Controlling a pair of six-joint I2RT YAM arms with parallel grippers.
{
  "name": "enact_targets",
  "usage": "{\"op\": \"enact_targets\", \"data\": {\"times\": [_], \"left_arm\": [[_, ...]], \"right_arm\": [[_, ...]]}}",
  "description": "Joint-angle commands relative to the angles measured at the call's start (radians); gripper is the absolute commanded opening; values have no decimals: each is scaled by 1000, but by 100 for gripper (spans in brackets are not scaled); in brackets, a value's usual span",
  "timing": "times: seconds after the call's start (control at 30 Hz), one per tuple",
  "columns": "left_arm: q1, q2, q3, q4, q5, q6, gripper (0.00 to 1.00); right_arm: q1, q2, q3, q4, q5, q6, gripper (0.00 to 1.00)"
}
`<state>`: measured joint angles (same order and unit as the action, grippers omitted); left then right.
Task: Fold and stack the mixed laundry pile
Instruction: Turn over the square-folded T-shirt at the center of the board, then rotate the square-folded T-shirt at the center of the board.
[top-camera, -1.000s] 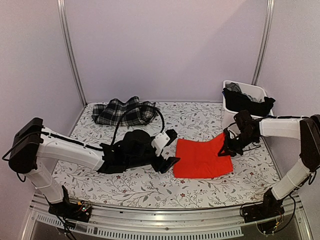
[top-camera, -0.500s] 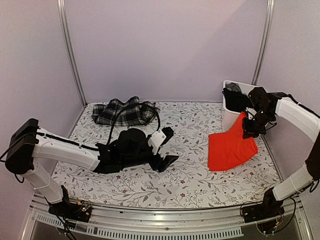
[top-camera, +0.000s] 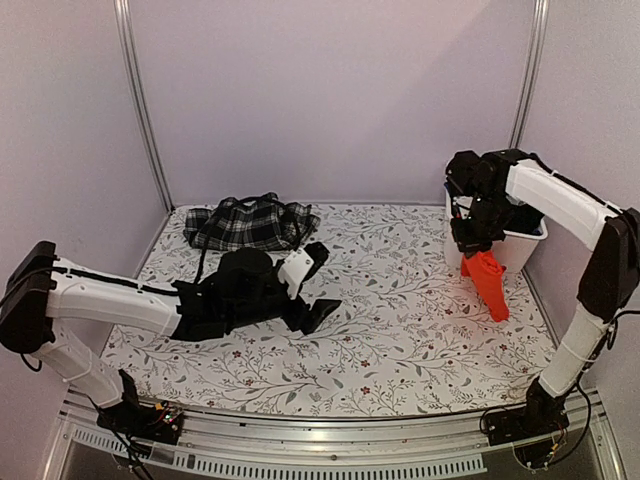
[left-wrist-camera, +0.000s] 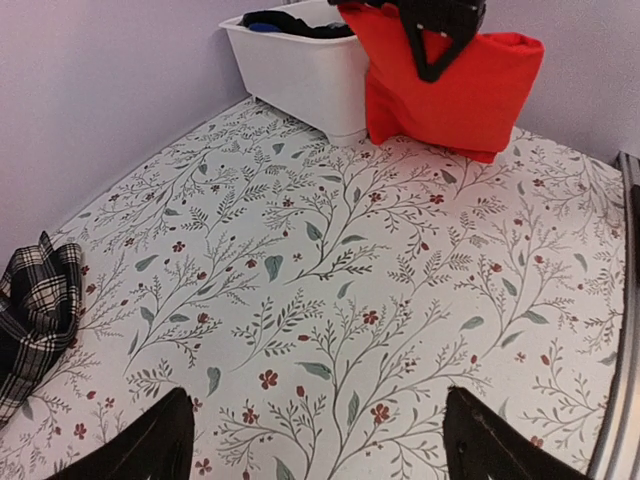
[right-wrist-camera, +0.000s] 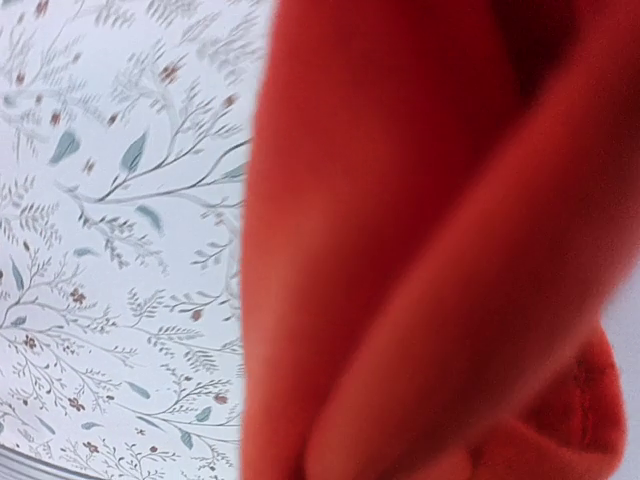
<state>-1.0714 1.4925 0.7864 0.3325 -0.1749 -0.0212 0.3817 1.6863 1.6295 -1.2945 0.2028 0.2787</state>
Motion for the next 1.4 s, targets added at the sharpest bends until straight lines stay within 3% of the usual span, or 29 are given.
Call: {"op": "enact_targets", "data": {"times": [0.0,0.13,0.27,0.47,0.67,0.73,0.9,1.03,1.17,1.37], "left_arm": [[45,-72,-39,-22,1,-31,86],[80,-116,-54,-42,10,-69,87],[129,-171,-68,-80,43,-111,87],[277,-290,-140,-79,164,-242,89],[393,-326,-153,-130,253,-338,89],[395,-299,-136,-149,274,-341,89],[361,-125,-60,-159,389,-363,82],[288,54,33,-151,420,-363,68],[224,225,131,-165,436,-384,54],[221,394,187,-175,465,-440,42]], "right_arm": [[222,188,68,22,-111,35,0],[360,355,219,57,-242,46,0],[411,481,301,136,-366,49,0],[435,579,362,367,-646,100,13],[453,579,358,629,-968,140,56],[433,504,283,689,-979,119,63],[273,212,-92,835,-894,118,61],[174,115,-269,830,-802,42,56],[148,138,-347,815,-725,-48,53],[148,236,-461,894,-742,-64,48]]}}
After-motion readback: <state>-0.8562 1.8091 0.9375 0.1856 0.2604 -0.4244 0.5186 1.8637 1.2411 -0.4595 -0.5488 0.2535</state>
